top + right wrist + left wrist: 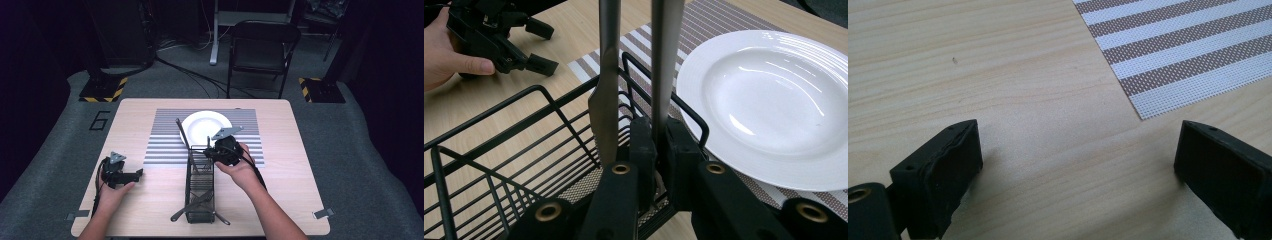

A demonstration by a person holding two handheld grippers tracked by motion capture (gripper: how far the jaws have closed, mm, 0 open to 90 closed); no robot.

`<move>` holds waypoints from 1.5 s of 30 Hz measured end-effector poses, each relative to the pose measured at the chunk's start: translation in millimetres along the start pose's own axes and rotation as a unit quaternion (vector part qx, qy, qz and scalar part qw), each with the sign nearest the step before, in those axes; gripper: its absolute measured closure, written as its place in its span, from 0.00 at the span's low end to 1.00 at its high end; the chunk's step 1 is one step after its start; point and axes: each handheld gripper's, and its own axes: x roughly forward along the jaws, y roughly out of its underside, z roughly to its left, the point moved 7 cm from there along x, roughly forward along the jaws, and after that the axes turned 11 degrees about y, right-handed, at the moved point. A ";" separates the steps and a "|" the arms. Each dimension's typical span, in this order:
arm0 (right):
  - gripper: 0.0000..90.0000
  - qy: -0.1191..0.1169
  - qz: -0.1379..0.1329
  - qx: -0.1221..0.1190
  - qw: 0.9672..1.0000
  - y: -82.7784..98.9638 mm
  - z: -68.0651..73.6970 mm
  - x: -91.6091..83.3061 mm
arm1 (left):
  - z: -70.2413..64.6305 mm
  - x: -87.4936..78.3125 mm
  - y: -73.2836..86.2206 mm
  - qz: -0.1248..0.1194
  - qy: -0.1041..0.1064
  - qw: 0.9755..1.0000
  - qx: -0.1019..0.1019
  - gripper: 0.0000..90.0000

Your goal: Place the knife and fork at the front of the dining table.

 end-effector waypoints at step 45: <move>0.96 -0.019 -0.005 -0.010 1.000 -40.4 8.1 -45.2 | 0.0 0.0 0.0 0.000 0.000 1.000 0.000 0.06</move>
